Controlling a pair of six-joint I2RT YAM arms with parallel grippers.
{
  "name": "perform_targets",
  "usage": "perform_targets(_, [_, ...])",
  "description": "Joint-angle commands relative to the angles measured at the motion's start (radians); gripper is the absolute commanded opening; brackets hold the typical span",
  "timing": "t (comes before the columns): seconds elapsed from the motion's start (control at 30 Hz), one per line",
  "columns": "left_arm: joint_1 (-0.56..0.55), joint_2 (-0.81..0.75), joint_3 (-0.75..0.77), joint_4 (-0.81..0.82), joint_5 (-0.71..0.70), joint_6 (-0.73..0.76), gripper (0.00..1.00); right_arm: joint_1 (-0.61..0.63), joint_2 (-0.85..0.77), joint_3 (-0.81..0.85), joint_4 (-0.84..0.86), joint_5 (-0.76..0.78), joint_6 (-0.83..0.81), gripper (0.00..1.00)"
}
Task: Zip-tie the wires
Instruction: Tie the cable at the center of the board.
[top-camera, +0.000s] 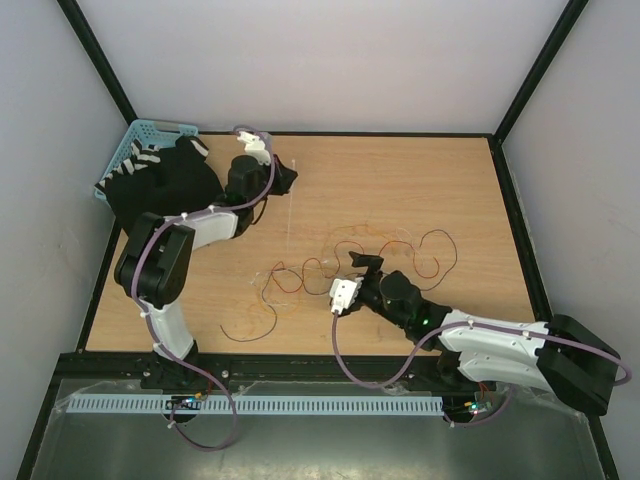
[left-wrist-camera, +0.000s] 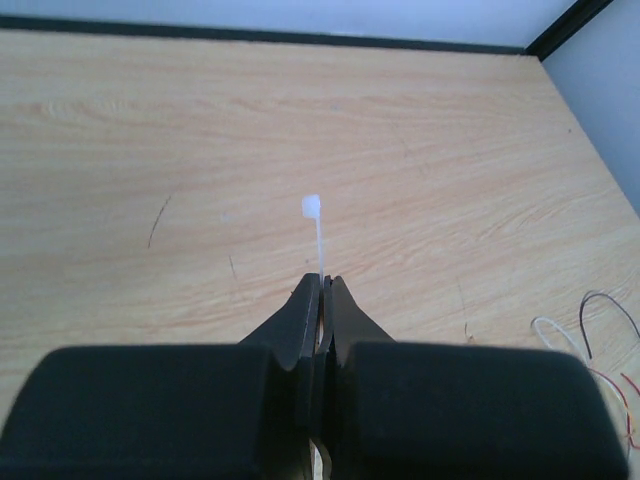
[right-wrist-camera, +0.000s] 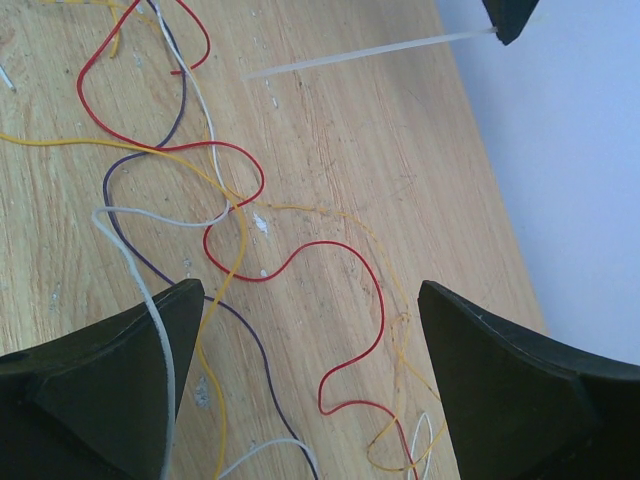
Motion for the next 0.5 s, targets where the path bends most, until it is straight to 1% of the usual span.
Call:
perform_targets(0.0, [0.001,-0.013,0.056,0.029,-0.016,0.033,0.00,0.008,-0.036,-0.018,0.032,0.002,0.033,0.99])
perform_targets(0.1, [-0.002,0.004,0.076,0.040,-0.007,0.001,0.00,0.008,-0.057,-0.020,0.016,-0.009,0.033,0.99])
perform_targets(0.17, [-0.010,0.018,0.087,0.051,-0.004,-0.008,0.00,0.008,-0.044,-0.012,-0.030,-0.043,0.012,0.99])
perform_targets(0.37, [-0.034,0.046,0.108,0.054,0.013,-0.013,0.00,0.022,0.131,0.061,-0.178,-0.097,-0.010,0.99])
perform_targets(0.47, [-0.038,0.050,0.105,0.056,0.029,-0.023,0.00,0.027,0.180,0.104,-0.250,-0.139,-0.010,0.99])
